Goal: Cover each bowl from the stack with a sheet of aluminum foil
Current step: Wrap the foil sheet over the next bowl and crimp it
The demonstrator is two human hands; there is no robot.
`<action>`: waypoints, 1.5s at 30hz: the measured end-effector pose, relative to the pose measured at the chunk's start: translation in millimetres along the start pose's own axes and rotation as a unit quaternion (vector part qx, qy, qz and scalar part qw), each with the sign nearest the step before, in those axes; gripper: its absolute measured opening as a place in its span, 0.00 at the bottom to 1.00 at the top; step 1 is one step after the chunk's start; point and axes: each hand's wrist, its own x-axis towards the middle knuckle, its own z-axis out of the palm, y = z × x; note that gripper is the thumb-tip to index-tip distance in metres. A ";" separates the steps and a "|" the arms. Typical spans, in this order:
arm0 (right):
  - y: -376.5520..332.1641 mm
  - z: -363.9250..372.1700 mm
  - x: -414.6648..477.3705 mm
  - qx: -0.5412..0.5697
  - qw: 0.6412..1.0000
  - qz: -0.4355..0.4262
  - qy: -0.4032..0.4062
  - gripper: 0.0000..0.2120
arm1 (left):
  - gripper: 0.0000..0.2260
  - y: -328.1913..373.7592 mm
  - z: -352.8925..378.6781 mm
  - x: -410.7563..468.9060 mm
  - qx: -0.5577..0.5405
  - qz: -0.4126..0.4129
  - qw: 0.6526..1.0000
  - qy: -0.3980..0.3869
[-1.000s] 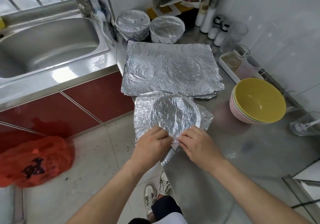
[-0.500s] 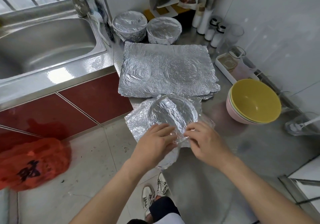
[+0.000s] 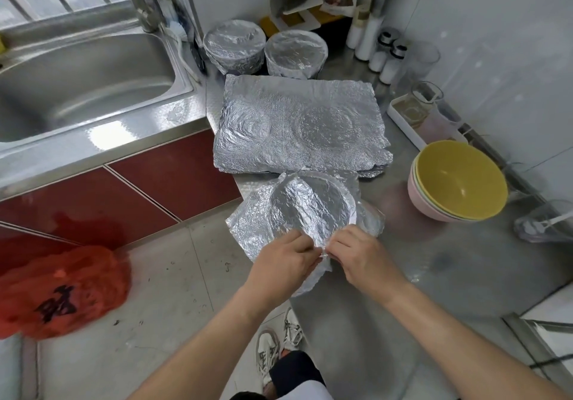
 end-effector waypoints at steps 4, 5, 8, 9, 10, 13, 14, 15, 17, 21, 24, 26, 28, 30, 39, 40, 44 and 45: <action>12.1 -10.7 -6.7 -0.001 0.999 0.010 -0.035 0.07 | 0.06 22.2 10.7 6.4 0.012 -0.015 1.000 -0.001; 13.5 -16.0 -7.5 -0.002 0.999 0.016 -0.043 0.07 | 0.05 26.1 14.0 8.2 0.007 -0.018 1.000 -0.007; 11.5 -31.0 -9.7 0.015 0.998 0.029 -0.047 0.08 | 0.08 29.4 14.0 9.8 -0.033 -0.027 0.999 -0.012; 9.5 -34.1 -10.3 0.025 0.998 0.030 -0.040 0.08 | 0.11 28.2 9.3 9.5 -0.054 -0.035 0.998 -0.011; 7.6 -35.2 -10.8 0.033 0.998 0.029 -0.036 0.08 | 0.12 25.9 3.8 8.8 -0.069 -0.045 0.997 -0.005; 2.1 -30.0 -10.1 0.039 0.998 0.016 -0.040 0.06 | 0.14 14.7 -9.2 3.5 -0.093 -0.072 0.993 0.003; 0.8 -26.9 -9.3 0.038 0.998 0.010 -0.040 0.06 | 0.14 11.0 -11.5 1.3 -0.098 -0.074 0.992 -0.004; -0.4 -24.1 -9.0 0.036 0.999 0.004 -0.039 0.06 | 0.15 8.3 -12.6 -0.8 -0.099 -0.073 0.992 -0.013; -2.8 -18.4 -8.1 0.024 0.999 -0.003 -0.038 0.06 | 0.15 3.8 -12.2 -5.4 -0.095 -0.069 0.993 -0.032; -4.5 -9.9 -11.5 -0.021 0.999 -0.006 -0.035 0.11 | 0.12 3.6 -11.2 -8.0 -0.091 -0.047 0.994 -0.038; -6.6 -9.2 -18.8 -0.047 0.998 -0.013 -0.032 0.11 | 0.12 9.5 -9.7 -7.6 -0.074 -0.006 0.997 -0.028; -8.7 -10.1 -24.9 -0.055 0.998 -0.016 -0.033 0.11 | 0.11 12.8 -7.5 -8.4 -0.064 0.020 0.998 -0.022; -10.3 -11.5 -29.9 -0.061 0.997 -0.016 -0.033 0.12 | 0.11 16.0 -5.6 -8.3 -0.057 0.039 0.997 -0.020; -10.0 -11.8 -32.3 -0.065 0.997 -0.012 -0.030 0.12 | 0.11 18.4 -4.0 -7.4 -0.055 0.046 0.997 -0.023; -2.0 -24.7 -36.6 -0.032 0.998 0.023 -0.039 0.15 | 0.12 13.5 -13.7 -10.8 -0.091 -0.011 0.994 -0.054; -1.4 -27.3 -37.3 -0.025 0.999 0.029 -0.038 0.14 | 0.12 11.7 -13.6 -12.4 -0.091 -0.014 0.994 -0.060; -7.3 -30.5 -39.2 0.029 0.999 0.038 -0.022 0.04 | 0.13 11.2 -11.5 -14.9 -0.079 -0.004 0.995 -0.062; -9.2 -28.3 -38.8 0.031 0.999 0.032 -0.023 0.03 | 0.13 11.7 -11.2 -13.8 -0.073 0.000 0.996 -0.056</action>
